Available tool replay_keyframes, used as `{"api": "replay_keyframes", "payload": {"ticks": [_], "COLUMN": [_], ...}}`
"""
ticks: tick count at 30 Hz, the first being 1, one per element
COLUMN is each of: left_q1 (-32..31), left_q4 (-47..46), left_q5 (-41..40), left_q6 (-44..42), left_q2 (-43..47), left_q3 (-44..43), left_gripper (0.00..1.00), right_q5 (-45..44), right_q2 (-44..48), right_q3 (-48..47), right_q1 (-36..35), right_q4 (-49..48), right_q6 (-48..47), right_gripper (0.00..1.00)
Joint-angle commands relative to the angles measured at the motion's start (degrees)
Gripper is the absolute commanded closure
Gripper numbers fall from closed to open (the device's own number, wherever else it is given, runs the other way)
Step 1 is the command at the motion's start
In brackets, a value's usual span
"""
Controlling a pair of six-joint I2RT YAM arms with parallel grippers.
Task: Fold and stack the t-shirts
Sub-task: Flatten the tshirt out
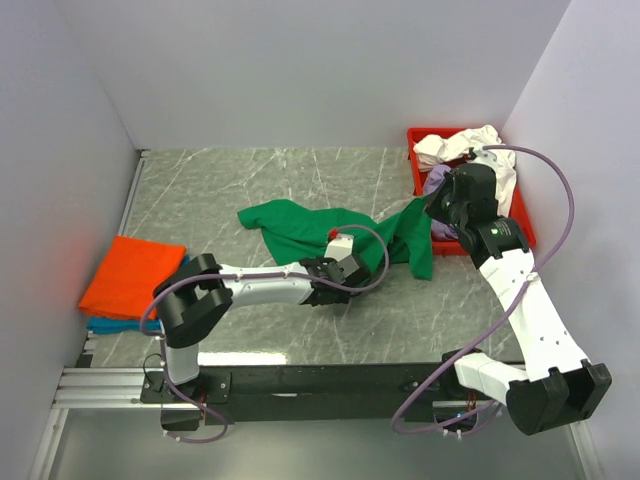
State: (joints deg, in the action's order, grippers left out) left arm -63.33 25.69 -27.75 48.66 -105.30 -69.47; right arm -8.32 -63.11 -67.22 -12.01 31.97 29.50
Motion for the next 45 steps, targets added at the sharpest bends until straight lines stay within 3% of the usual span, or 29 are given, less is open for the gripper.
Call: {"api": "replay_keyframes", "payload": {"ticks": [1, 12, 24, 35, 44, 45], "left_q1": [-0.3, -1.01, -4.43, -3.38, -3.03, -3.03], "left_q4": [-0.11, -2.58, 0.76, 1.03, 0.32, 0.76], "left_q5": [-1.7, -0.11, -3.28, -5.48, -4.24, -4.51], "left_q6": [-1.29, -0.41, 2.22, 0.64, 1.52, 1.96], "left_q2": [-1.58, -2.28, -0.79, -3.95, -5.1, -5.01], "left_q3": [-1.9, 0.48, 0.04, -3.04, -1.98, -1.72], "left_gripper": [0.5, 0.53, 0.52, 0.52, 0.61, 0.7], "right_q5": [1.11, 2.78, 3.13, 4.01, 4.1, 4.36], "right_q2": [0.36, -0.08, -0.78, -1.22, -0.87, -0.96], "right_q3": [-1.33, 0.16, 0.07, 0.51, 0.95, 0.95], "right_q1": [0.85, 1.9, 2.61, 2.69, 2.87, 2.87], "right_q4": [-4.19, -5.16, -5.51, -5.86, -5.77, -5.95], "right_q6": [-0.58, -0.23, -0.23, -0.05, -0.23, -0.05], "right_gripper": [1.0, 1.0, 1.0, 1.0, 1.0, 1.0]}}
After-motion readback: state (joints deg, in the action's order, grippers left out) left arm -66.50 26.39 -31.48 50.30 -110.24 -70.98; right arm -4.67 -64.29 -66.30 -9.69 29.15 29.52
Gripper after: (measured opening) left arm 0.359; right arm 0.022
